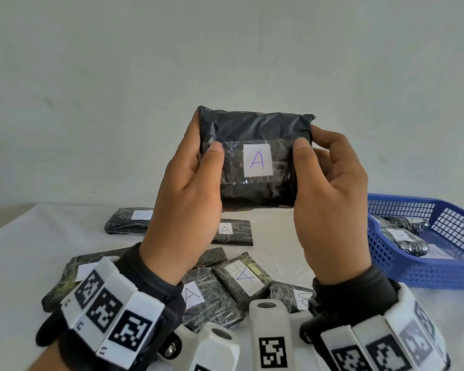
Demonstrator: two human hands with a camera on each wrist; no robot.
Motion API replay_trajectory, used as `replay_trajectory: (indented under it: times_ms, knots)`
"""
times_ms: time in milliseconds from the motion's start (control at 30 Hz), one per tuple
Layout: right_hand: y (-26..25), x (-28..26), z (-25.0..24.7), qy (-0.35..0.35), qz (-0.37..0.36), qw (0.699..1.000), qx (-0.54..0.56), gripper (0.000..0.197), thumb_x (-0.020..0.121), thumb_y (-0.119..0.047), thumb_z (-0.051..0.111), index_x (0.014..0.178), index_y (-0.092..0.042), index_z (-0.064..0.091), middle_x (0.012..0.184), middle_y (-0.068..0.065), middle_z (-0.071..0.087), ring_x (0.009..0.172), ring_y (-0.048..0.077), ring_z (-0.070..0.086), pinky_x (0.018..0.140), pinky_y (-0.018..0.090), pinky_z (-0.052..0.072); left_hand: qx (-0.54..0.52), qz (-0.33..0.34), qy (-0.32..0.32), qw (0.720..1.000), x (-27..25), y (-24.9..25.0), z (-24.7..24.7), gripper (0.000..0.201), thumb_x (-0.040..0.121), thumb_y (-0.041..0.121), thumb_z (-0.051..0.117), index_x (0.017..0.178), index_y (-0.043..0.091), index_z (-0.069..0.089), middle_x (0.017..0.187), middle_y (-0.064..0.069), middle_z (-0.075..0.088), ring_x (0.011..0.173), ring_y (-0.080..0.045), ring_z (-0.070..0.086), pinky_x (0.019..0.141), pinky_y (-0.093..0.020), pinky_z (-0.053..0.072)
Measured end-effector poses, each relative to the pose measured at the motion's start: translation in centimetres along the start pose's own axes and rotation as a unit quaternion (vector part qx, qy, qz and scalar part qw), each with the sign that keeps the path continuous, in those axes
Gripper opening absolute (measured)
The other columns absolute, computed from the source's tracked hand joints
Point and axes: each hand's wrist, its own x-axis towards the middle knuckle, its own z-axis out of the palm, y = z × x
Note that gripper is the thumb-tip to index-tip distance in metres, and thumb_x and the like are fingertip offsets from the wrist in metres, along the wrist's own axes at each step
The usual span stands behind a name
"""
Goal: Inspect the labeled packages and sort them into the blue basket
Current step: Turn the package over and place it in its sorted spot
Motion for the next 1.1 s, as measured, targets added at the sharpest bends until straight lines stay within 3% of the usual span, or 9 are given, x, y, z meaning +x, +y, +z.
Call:
replay_trajectory:
  times_ms: [67,167,233,367,533,733,833,967,1100]
  knots:
    - [-0.12,0.17,-0.11,-0.008,0.008,1.000,0.016,0.022,0.105,-0.023,0.056,0.123,-0.018,0.068,0.097,0.014,0.076,0.088,0.040,0.071,0.075,0.058,0.061,-0.025,-0.023,-0.004,0.999,0.07,0.00,-0.15,0.037,0.114,0.016,0.035,0.144,0.025,0.054,0.125,-0.001,0.073,0.119,-0.022,0.070,0.100,-0.058,0.056]
    - [-0.22,0.32,-0.34,-0.032,0.024,0.999,0.035,0.028,0.108,-0.013,0.055,0.133,-0.012,0.068,0.108,0.004,0.079,0.100,0.021,0.076,0.088,0.044,0.063,-0.035,-0.031,-0.007,0.999,0.16,-0.18,-0.31,0.038,0.112,0.013,0.040,0.145,0.028,0.053,0.125,-0.002,0.074,0.116,-0.025,0.072,0.096,-0.058,0.058]
    - [-0.30,0.36,-0.35,-0.026,0.019,0.999,0.036,0.032,0.107,-0.009,0.056,0.137,-0.011,0.065,0.113,0.002,0.079,0.106,0.018,0.076,0.094,0.042,0.062,-0.037,-0.030,0.017,0.999,0.17,-0.45,-0.27,0.047,0.109,0.018,0.050,0.154,0.029,0.045,0.127,0.001,0.074,0.118,-0.023,0.071,0.101,-0.057,0.055]
    - [-0.48,0.12,0.00,-0.031,0.015,0.997,0.063,0.026,0.106,-0.009,0.058,0.130,-0.011,0.068,0.110,0.003,0.080,0.100,0.016,0.077,0.086,0.034,0.063,-0.029,-0.005,0.029,0.999,0.22,-0.63,-0.13,0.045,0.108,0.013,0.053,0.153,0.019,0.046,0.130,-0.002,0.072,0.121,-0.022,0.070,0.105,-0.051,0.054]
    - [-0.65,0.00,0.04,-0.056,-0.030,0.998,-0.003,0.027,0.104,-0.015,0.064,0.131,-0.016,0.067,0.112,-0.003,0.078,0.104,0.014,0.075,0.092,0.040,0.062,-0.027,-0.007,-0.006,1.000,0.18,-0.08,-0.24,0.047,0.107,0.011,0.056,0.152,0.021,0.047,0.131,-0.003,0.071,0.122,-0.024,0.069,0.104,-0.052,0.055]
    - [-0.84,-0.14,0.00,-0.082,-0.039,0.995,-0.042,0.056,0.097,-0.030,0.075,0.147,-0.015,0.054,0.126,-0.006,0.072,0.117,0.010,0.070,0.102,0.038,0.056,-0.024,-0.028,-0.024,0.999,0.08,-0.09,-0.19,0.070,0.102,0.017,0.061,0.163,0.026,0.027,0.140,0.001,0.066,0.127,-0.023,0.066,0.105,-0.055,0.053]
    - [-0.80,-0.11,-0.03,-0.098,-0.036,0.993,-0.054,0.064,0.093,-0.034,0.078,0.148,-0.016,0.052,0.130,-0.007,0.070,0.119,0.009,0.068,0.104,0.037,0.055,-0.041,-0.037,-0.031,0.998,0.18,-0.03,-0.39,0.069,0.105,0.011,0.059,0.164,0.025,0.026,0.137,-0.003,0.068,0.123,-0.025,0.068,0.097,-0.055,0.059]
    - [-0.47,0.06,-0.11,-0.114,-0.032,0.993,-0.023,0.062,0.096,-0.028,0.076,0.150,-0.013,0.050,0.133,-0.004,0.070,0.122,0.012,0.067,0.106,0.040,0.054,-0.039,-0.036,-0.028,0.998,0.29,0.11,-0.63,0.069,0.103,0.007,0.055,0.163,0.028,0.027,0.137,-0.002,0.068,0.125,-0.025,0.068,0.099,-0.055,0.057]
    - [-0.11,0.38,-0.47,-0.137,-0.006,0.988,0.074,0.038,0.103,-0.009,0.059,0.141,-0.016,0.057,0.123,-0.001,0.075,0.115,0.015,0.071,0.099,0.035,0.057,-0.074,-0.048,-0.045,0.995,0.25,0.29,-0.94,0.065,0.106,-0.007,0.037,0.160,0.027,0.033,0.124,-0.004,0.075,0.112,-0.024,0.074,0.083,-0.042,0.064]
